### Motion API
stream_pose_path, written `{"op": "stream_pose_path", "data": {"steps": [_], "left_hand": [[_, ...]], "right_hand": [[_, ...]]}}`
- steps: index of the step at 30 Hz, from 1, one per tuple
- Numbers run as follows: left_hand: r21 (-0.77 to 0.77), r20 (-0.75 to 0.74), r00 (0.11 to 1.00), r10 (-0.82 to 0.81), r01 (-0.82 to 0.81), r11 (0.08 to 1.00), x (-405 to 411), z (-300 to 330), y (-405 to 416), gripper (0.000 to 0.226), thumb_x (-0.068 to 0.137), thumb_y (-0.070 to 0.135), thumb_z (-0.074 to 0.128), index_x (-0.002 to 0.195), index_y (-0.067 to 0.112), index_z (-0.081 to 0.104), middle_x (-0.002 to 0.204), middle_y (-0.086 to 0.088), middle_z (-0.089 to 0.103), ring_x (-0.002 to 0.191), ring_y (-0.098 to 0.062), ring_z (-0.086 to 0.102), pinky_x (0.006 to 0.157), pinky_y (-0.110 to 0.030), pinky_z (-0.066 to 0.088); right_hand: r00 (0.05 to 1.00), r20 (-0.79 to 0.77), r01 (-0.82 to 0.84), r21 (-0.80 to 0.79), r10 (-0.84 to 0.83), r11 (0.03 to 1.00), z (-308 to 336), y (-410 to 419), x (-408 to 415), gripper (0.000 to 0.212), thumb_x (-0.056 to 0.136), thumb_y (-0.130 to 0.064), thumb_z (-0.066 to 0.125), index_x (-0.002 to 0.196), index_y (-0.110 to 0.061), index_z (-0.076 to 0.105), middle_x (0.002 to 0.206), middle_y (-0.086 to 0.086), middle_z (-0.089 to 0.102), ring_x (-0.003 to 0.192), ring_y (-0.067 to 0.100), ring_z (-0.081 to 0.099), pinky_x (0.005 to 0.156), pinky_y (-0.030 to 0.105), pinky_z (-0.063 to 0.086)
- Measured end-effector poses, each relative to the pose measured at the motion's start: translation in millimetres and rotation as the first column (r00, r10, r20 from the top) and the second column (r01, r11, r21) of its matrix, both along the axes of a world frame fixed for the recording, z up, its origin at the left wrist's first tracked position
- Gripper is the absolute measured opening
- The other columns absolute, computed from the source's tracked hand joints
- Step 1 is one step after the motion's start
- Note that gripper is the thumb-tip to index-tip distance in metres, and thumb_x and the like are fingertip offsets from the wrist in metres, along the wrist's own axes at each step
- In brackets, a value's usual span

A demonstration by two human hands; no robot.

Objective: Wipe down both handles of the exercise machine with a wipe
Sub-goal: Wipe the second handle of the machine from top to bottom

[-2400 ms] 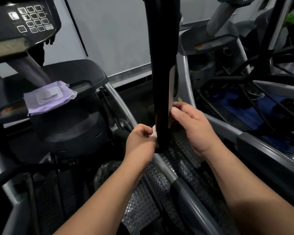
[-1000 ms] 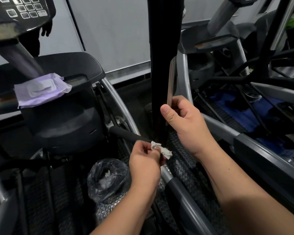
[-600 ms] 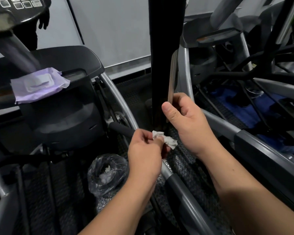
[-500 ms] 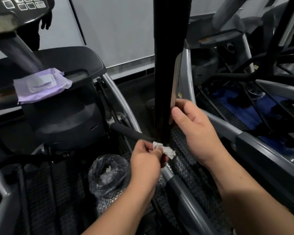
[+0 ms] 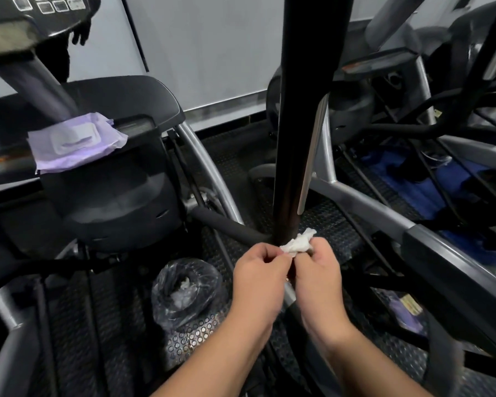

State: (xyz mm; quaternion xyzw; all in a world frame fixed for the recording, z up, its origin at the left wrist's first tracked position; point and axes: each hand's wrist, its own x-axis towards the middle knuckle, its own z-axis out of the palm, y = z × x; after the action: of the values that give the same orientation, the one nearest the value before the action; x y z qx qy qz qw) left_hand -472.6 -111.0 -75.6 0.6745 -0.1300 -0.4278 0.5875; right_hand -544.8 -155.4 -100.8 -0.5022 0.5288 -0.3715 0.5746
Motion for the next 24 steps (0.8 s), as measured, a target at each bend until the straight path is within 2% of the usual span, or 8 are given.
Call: {"op": "stream_pose_path", "data": {"steps": [2, 4, 7, 9, 13, 17, 19, 24], "left_hand": [[0.003, 0.032, 0.999, -0.003, 0.002, 1.000, 1, 1, -2, 0.023, 0.085, 0.002, 0.066, 0.066, 0.013, 0.059, 0.054, 0.006, 0.053, 0.050, -0.005, 0.044, 0.047, -0.016, 0.037], [0.003, 0.060, 0.998, -0.012, 0.012, 1.000, 2, 2, -5, 0.023, 0.084, 0.001, 0.064, 0.065, 0.012, 0.056, 0.054, 0.004, 0.052, 0.050, -0.006, 0.044, 0.047, -0.017, 0.038], [-0.015, 0.050, 0.998, -0.032, 0.032, 0.999, 2, 4, -5, 0.023, 0.084, -0.003, 0.062, 0.066, 0.010, 0.055, 0.048, 0.007, 0.054, 0.045, -0.002, 0.047, 0.046, -0.014, 0.040], [0.000, 0.078, 0.996, -0.048, 0.048, 0.999, 3, 2, -5, 0.022, 0.084, -0.003, 0.062, 0.067, 0.010, 0.056, 0.046, 0.010, 0.052, 0.042, 0.000, 0.043, 0.044, -0.013, 0.036], [0.055, 0.120, 0.993, -0.015, 0.008, 0.998, 8, -9, -2, 0.014, 0.082, -0.004, 0.057, 0.073, 0.006, 0.062, 0.044, 0.010, 0.049, 0.040, -0.003, 0.037, 0.042, -0.017, 0.030], [0.080, 0.105, 0.994, 0.018, -0.026, 0.996, 15, -16, -6, 0.022, 0.081, -0.004, 0.055, 0.068, 0.013, 0.060, 0.056, 0.003, 0.049, 0.055, -0.012, 0.040, 0.051, -0.026, 0.031], [0.088, 0.130, 0.991, 0.020, -0.031, 0.996, 18, -20, -9, 0.016, 0.084, 0.000, 0.056, 0.071, 0.009, 0.058, 0.056, 0.002, 0.048, 0.055, -0.013, 0.040, 0.052, -0.028, 0.030], [0.075, 0.203, 0.979, 0.034, -0.050, 0.996, 26, -24, -17, 0.021, 0.084, -0.002, 0.055, 0.071, 0.014, 0.060, 0.054, 0.009, 0.050, 0.051, -0.010, 0.041, 0.052, -0.028, 0.032]], "right_hand": [[1.000, 0.019, 0.022, -0.008, -0.022, 1.000, 3, -1, 3, 0.030, 0.081, -0.005, 0.053, 0.088, -0.033, 0.060, 0.090, 0.002, 0.071, 0.080, 0.018, 0.065, 0.070, 0.042, 0.053], [0.998, 0.051, 0.032, -0.031, -0.031, 0.999, 5, 2, 2, 0.029, 0.080, -0.010, 0.055, 0.090, -0.038, 0.059, 0.091, 0.001, 0.070, 0.079, 0.014, 0.065, 0.067, 0.036, 0.054], [0.995, 0.100, 0.011, -0.127, 0.002, 0.992, 8, 10, -1, 0.025, 0.098, -0.010, 0.055, 0.093, -0.033, 0.060, 0.085, -0.001, 0.063, 0.071, 0.005, 0.057, 0.063, 0.022, 0.048], [0.997, 0.072, 0.010, -0.132, 0.000, 0.991, 1, 8, -2, 0.025, 0.101, -0.012, 0.054, 0.088, -0.033, 0.061, 0.081, -0.002, 0.063, 0.070, 0.007, 0.056, 0.064, 0.024, 0.048], [0.997, 0.081, 0.019, 0.020, -0.020, 1.000, -10, -2, 3, 0.023, 0.096, -0.006, 0.053, 0.087, -0.021, 0.066, 0.074, 0.002, 0.062, 0.070, 0.015, 0.052, 0.065, 0.035, 0.044], [0.993, 0.118, 0.021, 0.021, -0.024, 1.000, -16, -11, 0, 0.018, 0.098, -0.004, 0.051, 0.095, -0.018, 0.063, 0.080, 0.003, 0.065, 0.067, 0.011, 0.056, 0.063, 0.028, 0.049], [0.993, 0.113, -0.030, 0.063, 0.022, 0.998, -22, -16, -1, 0.018, 0.098, -0.001, 0.050, 0.096, -0.016, 0.059, 0.079, 0.005, 0.061, 0.065, 0.012, 0.052, 0.061, 0.030, 0.045], [0.979, 0.168, -0.126, 0.069, 0.114, 0.990, -22, -43, -1, 0.039, 0.095, 0.002, 0.055, 0.083, -0.030, 0.071, 0.088, 0.007, 0.069, 0.073, 0.017, 0.057, 0.060, 0.028, 0.043]]}}
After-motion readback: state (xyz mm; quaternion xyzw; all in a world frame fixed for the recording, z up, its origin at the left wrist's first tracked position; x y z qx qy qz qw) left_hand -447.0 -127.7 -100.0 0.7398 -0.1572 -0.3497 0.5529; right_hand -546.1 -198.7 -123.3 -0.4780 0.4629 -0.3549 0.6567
